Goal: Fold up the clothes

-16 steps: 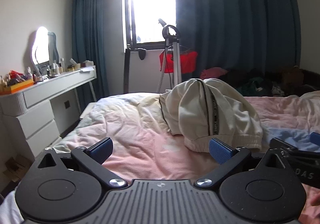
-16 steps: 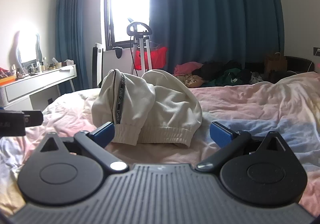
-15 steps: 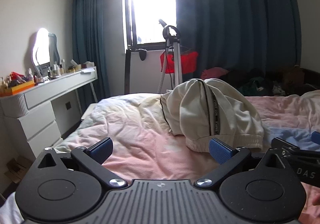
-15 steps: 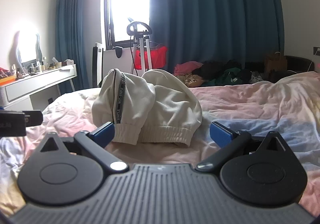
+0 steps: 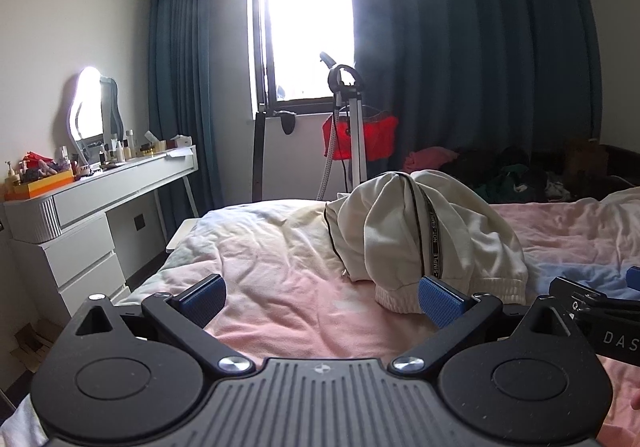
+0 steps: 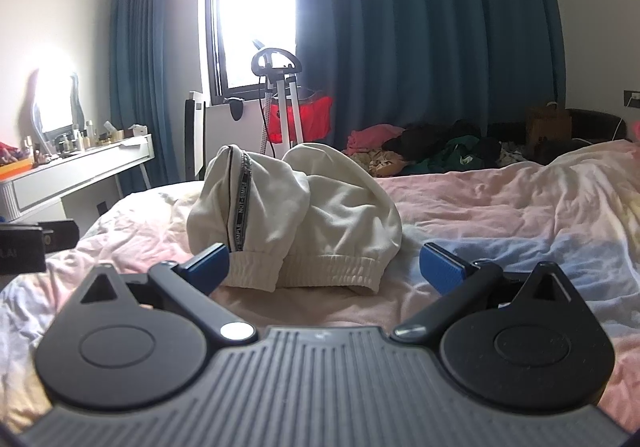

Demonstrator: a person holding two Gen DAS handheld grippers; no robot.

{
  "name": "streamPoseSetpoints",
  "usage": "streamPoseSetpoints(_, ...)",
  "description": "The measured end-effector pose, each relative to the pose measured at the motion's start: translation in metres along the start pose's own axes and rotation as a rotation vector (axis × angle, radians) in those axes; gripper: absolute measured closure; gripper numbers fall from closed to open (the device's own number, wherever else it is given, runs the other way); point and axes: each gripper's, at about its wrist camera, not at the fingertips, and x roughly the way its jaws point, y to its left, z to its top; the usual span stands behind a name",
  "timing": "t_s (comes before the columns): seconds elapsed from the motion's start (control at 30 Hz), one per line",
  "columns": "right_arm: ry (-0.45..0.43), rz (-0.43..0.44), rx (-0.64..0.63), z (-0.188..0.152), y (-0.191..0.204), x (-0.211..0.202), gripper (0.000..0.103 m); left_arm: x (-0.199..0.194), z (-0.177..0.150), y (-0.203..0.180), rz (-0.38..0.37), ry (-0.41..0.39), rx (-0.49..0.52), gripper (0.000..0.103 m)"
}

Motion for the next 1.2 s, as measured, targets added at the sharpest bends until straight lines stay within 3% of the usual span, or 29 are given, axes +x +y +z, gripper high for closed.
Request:
streamPoseSetpoints(0.5, -0.017, -0.014, -0.024, 0.003, 0.002, -0.003, 0.0, 0.005, -0.003, -0.002, -0.015, 0.023, -0.002, 0.0)
streamPoseSetpoints(0.87, 0.025, -0.002, 0.042, -0.001, -0.006, 0.001, 0.0, 0.011, -0.007, -0.001, -0.011, 0.049, -0.009, 0.0)
streamPoseSetpoints(1.2, -0.001, -0.006, 0.044, 0.004, -0.009, -0.004, 0.0, 0.02, -0.014, -0.006, -0.014, 0.042, 0.022, 0.0)
